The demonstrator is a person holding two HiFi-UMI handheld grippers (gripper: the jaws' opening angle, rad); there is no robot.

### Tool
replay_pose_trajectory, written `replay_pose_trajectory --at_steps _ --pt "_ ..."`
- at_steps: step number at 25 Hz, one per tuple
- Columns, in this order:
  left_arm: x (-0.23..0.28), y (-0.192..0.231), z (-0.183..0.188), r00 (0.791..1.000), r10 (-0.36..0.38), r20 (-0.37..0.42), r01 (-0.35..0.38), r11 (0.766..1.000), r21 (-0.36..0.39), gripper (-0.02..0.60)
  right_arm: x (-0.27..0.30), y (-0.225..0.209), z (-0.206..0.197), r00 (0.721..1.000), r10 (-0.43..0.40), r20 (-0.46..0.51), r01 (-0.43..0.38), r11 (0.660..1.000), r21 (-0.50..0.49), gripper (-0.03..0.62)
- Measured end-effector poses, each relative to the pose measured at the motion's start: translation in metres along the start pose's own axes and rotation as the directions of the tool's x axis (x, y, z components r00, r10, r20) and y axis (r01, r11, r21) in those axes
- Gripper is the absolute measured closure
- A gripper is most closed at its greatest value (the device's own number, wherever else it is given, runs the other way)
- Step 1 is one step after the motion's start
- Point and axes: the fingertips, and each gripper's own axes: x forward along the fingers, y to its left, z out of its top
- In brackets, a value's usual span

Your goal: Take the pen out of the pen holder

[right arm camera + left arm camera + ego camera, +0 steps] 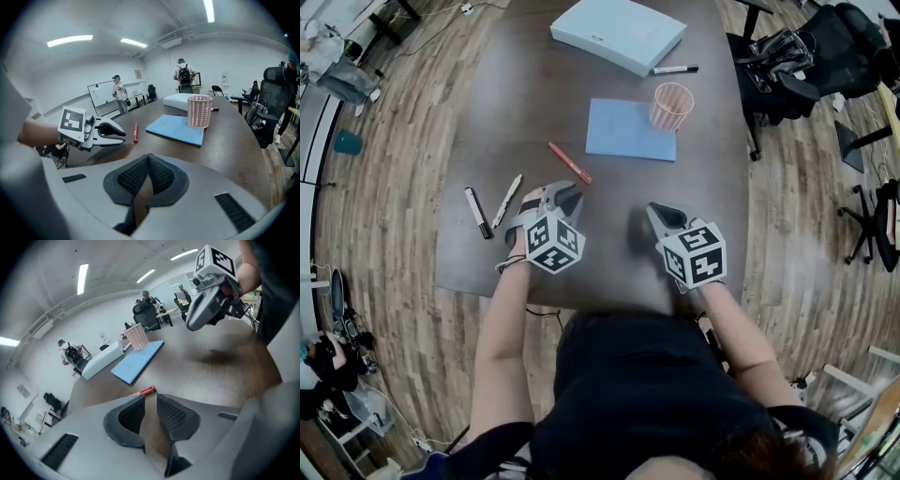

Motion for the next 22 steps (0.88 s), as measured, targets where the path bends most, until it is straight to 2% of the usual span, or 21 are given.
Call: replay_pose_trajectory --at_steps 3,5,8,12,15,22 --pt "-0.009 0.004 0.002 1.0 0.023 0.018 -0.021 0.993 -0.118 0.497 -0.001 -0.001 0.0 1.0 0.0 0.006 0.0 1.0 0.004 0.58" --pt "-0.016 0.005 0.006 0.999 0.029 0.04 -0.021 0.978 -0.207 0.499 -0.001 -0.003 0.001 1.0 -0.001 0.009 0.001 1.0 0.005 0.58" --pt "-0.026 0.008 0.013 0.996 0.045 0.075 -0.018 0.944 -0.33 0.502 -0.002 -0.005 0.002 1.0 -0.006 0.01 0.006 1.0 0.007 0.58" --pt "-0.04 0.012 0.022 0.99 0.085 0.112 -0.026 0.892 -0.452 0.514 -0.003 -0.007 0.003 1.0 -0.01 0.016 0.01 1.0 0.013 0.58" --pt "-0.051 0.013 0.027 0.984 0.112 0.139 -0.02 0.843 -0.537 0.52 -0.004 -0.007 0.005 1.0 -0.016 0.024 0.015 1.0 0.015 0.58" --pt "-0.067 0.012 0.029 0.969 0.165 0.186 0.017 0.7 -0.714 0.534 -0.007 -0.011 0.007 0.999 -0.029 0.038 0.028 0.999 0.019 0.58"
